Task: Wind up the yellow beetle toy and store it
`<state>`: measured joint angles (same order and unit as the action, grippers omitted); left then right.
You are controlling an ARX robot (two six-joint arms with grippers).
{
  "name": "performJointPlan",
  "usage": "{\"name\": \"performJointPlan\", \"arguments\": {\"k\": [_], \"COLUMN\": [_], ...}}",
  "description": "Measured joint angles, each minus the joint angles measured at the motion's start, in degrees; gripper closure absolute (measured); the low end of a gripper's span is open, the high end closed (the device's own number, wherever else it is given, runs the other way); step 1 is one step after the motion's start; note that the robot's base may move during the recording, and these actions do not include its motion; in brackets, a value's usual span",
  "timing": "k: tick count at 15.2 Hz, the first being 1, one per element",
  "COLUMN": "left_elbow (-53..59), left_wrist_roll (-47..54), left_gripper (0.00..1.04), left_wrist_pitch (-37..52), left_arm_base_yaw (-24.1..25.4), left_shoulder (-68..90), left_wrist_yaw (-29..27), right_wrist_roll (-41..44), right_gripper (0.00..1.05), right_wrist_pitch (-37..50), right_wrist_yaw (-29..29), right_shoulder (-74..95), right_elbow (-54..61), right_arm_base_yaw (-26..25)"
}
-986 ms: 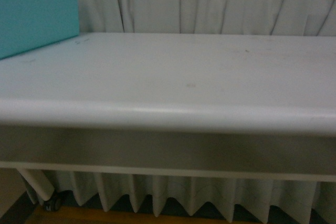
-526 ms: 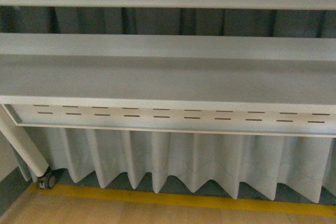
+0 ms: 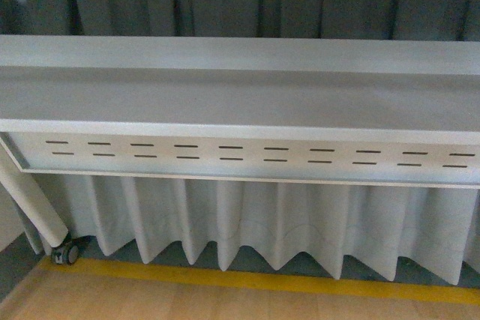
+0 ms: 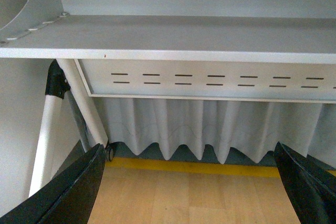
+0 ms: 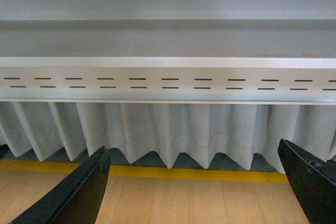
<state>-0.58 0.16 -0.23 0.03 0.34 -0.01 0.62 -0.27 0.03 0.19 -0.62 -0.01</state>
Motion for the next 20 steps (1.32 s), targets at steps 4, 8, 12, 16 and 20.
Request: {"name": "performJointPlan", "arguments": {"k": [4,8,12,16,20], "left_elbow": [0.0,0.0,0.0,0.0,0.0], "left_wrist_roll": [0.0,0.0,0.0,0.0,0.0], "left_gripper": [0.07,0.07,0.07,0.07,0.07], "left_wrist_pitch": [0.0,0.0,0.0,0.0,0.0], "left_arm_base_yaw": [0.0,0.0,0.0,0.0,0.0], "left_shoulder": [0.0,0.0,0.0,0.0,0.0], "left_wrist_yaw": [0.0,0.0,0.0,0.0,0.0], "right_wrist_roll": [0.0,0.0,0.0,0.0,0.0], "right_gripper": [0.07,0.07,0.07,0.07,0.07], "right_wrist_pitch": [0.02,0.02,0.02,0.02,0.02], "right_wrist_yaw": [-0.02,0.0,-0.02,0.0,0.0], "right_shoulder": [0.0,0.0,0.0,0.0,0.0], "right_elbow": [0.0,0.0,0.0,0.0,0.0], "right_arm_base_yaw": [0.0,0.0,0.0,0.0,0.0]}}
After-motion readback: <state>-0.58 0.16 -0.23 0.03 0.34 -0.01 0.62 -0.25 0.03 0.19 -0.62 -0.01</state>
